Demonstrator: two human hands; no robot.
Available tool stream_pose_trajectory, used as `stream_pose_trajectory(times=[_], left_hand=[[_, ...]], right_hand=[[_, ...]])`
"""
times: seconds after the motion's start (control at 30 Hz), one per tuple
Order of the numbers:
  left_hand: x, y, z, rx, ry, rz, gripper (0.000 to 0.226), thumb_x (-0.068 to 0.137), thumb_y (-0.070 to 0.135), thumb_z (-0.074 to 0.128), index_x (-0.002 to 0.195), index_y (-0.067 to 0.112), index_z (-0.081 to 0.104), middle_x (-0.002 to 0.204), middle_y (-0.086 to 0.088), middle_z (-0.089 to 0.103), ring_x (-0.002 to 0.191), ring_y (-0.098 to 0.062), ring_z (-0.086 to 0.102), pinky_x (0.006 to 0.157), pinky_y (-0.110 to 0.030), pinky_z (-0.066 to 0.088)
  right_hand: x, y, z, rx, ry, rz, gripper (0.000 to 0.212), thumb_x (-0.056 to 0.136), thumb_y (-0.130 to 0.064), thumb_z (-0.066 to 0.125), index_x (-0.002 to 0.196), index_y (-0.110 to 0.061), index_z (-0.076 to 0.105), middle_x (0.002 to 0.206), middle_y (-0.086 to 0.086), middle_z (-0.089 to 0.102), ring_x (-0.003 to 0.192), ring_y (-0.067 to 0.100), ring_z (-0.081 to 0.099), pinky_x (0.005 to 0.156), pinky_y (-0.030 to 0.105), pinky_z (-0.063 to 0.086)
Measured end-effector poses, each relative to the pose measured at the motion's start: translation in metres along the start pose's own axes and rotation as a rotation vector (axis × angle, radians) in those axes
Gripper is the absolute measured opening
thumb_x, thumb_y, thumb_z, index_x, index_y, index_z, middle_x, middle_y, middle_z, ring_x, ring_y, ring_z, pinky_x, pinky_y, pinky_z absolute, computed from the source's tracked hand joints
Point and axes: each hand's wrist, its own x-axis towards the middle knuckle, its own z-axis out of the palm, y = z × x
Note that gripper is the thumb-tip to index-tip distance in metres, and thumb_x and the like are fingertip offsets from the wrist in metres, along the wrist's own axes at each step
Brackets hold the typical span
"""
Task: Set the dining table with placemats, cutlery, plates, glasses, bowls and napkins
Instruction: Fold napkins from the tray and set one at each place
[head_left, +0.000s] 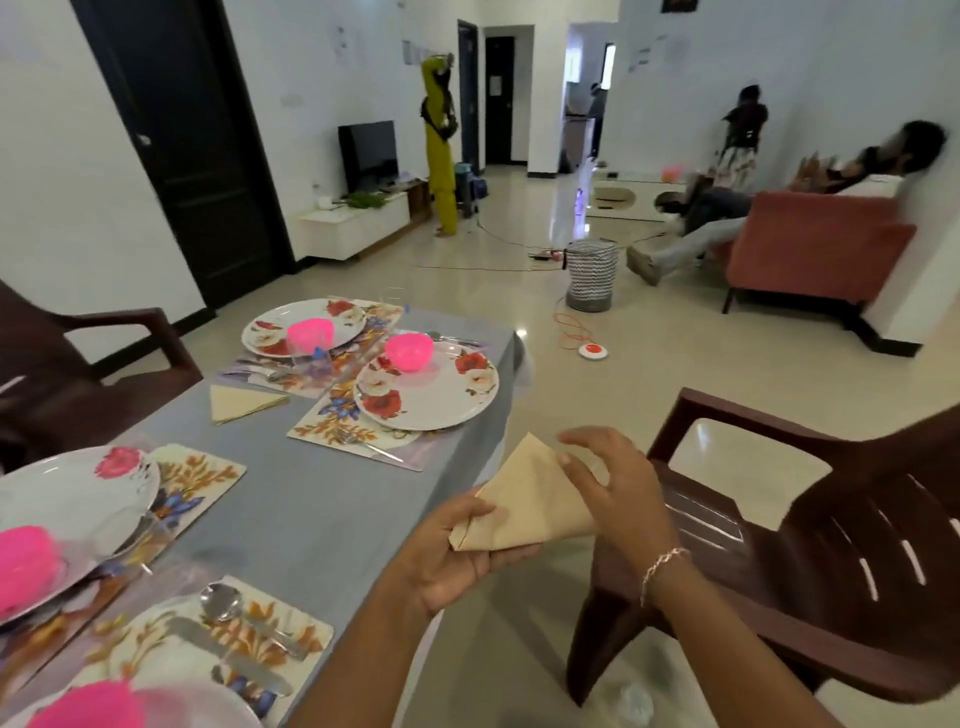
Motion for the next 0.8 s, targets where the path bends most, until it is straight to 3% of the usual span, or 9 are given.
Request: stream_pose_trajectory(times=[0.1,0.23,0.33,0.43,0.5,0.67,0.8], left_hand=[[0.008,0.016,-0.021,-0.071,0.031,0.001,0.047,0.074,0.009,0.061,0.118,-0.004,0.054,0.112,-0.025,0.064,0.104,-0.043,0.061,0.089,-0.058,0.048],[0.015,0.047,-0.048,-0.149,0.053,0.079,0.031,0.085,0.014,0.054,0.11,0.0,0.066,0.11,-0.025,0.065,0.103,-0.043,0.062,0.087,-0.061,0.047],[0.018,0.073,-0.071,-0.136,0.038,0.152,0.026,0.084,0.017,0.061,0.104,0.006,0.073,0.11,-0.022,0.065,0.097,-0.04,0.064,0.082,-0.055,0.054],[0.02,0.094,-0.1,-0.118,0.054,0.204,0.062,0.061,0.02,0.085,0.119,0.009,0.065,0.124,-0.022,0.058,0.104,-0.04,0.061,0.086,-0.053,0.052],[0.017,0.104,-0.114,-0.09,0.063,0.216,0.07,0.062,0.018,0.084,0.127,0.008,0.059,0.125,-0.021,0.056,0.104,-0.039,0.061,0.087,-0.052,0.051],[0.002,0.121,-0.14,-0.017,0.153,0.251,0.049,0.082,0.004,0.057,0.131,0.004,0.05,0.117,-0.019,0.062,0.099,-0.037,0.063,0.085,-0.051,0.053],[-0.014,0.128,-0.154,0.115,0.32,0.389,0.032,0.086,0.006,0.058,0.118,0.012,0.057,0.109,-0.018,0.064,0.095,-0.033,0.063,0.083,-0.044,0.055]], right_hand=[[0.043,-0.008,0.028,0.124,-0.244,0.093,0.02,0.085,-0.024,0.065,0.1,-0.012,0.066,0.096,-0.007,0.062,0.09,0.004,0.055,0.076,0.012,0.039],[0.088,-0.022,0.072,0.289,-0.387,0.168,0.019,0.083,-0.013,0.066,0.083,0.006,0.062,0.075,0.005,0.056,0.069,0.011,0.049,0.062,0.015,0.04],[0.115,-0.032,0.102,0.367,-0.469,0.236,0.008,0.083,-0.012,0.066,0.078,-0.006,0.063,0.075,0.0,0.059,0.074,0.012,0.053,0.071,0.024,0.043],[0.134,-0.043,0.126,0.474,-0.555,0.338,0.008,0.082,-0.008,0.066,0.075,-0.01,0.062,0.074,0.002,0.06,0.073,0.014,0.055,0.07,0.025,0.047],[0.143,-0.049,0.142,0.494,-0.593,0.327,0.009,0.081,-0.007,0.067,0.073,-0.009,0.063,0.074,0.003,0.061,0.073,0.014,0.055,0.068,0.024,0.046],[0.155,-0.064,0.185,0.563,-0.615,0.295,0.012,0.077,-0.004,0.07,0.068,-0.009,0.063,0.072,0.004,0.062,0.072,0.016,0.054,0.069,0.026,0.045],[0.163,-0.077,0.212,0.584,-0.621,0.283,0.01,0.077,0.0,0.068,0.071,-0.004,0.062,0.075,0.008,0.06,0.069,0.013,0.053,0.064,0.021,0.044]])
